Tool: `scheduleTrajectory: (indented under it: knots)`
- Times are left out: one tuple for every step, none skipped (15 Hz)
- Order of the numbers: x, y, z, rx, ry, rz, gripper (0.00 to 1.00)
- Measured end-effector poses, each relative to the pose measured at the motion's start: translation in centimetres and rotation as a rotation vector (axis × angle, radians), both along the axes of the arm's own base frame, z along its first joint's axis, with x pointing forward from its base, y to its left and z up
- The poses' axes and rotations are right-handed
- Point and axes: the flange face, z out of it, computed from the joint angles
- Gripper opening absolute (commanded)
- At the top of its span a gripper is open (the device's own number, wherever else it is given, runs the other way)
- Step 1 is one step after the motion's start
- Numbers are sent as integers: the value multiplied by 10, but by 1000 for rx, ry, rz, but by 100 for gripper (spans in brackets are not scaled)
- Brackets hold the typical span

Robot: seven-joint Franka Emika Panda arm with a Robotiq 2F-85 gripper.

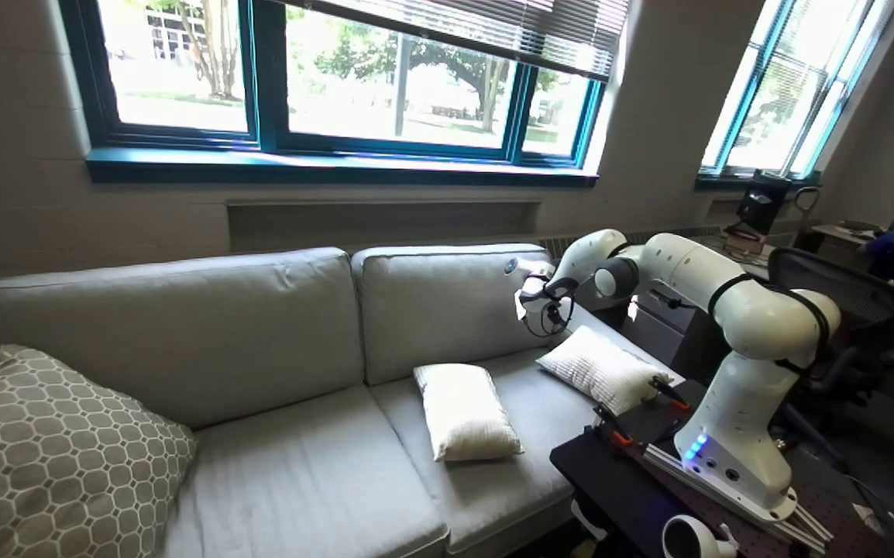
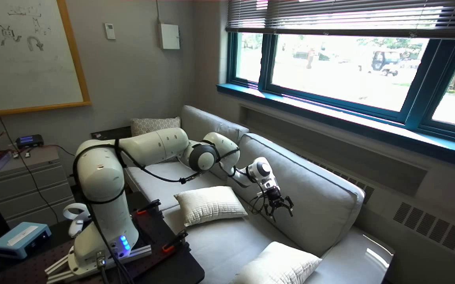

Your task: Stack the pillows at the edge of the sofa.

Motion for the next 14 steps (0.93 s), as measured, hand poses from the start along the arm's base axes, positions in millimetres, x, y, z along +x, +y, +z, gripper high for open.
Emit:
scheduleTrajectory:
  knots:
    - [9,21,2,32,-30,44,100]
    - [17,41,4,65,-61,87,100]
    - [24,59,7,100,-92,132,100]
    - [30,76,8,135,-124,180,100]
    - [34,90,9,170,-153,228,100]
    - [36,103,8,203,-181,283,100]
    - [36,115,7,235,-206,342,100]
    - [34,127,4,267,-227,406,100]
    - [30,138,1,297,-242,472,100]
    - [24,148,-3,326,-255,539,100]
    - [15,157,-8,358,-264,606,100]
    - [6,164,-13,393,-270,669,100]
    - [-3,169,-17,428,-278,728,100]
    - [-13,172,-20,459,-283,785,100]
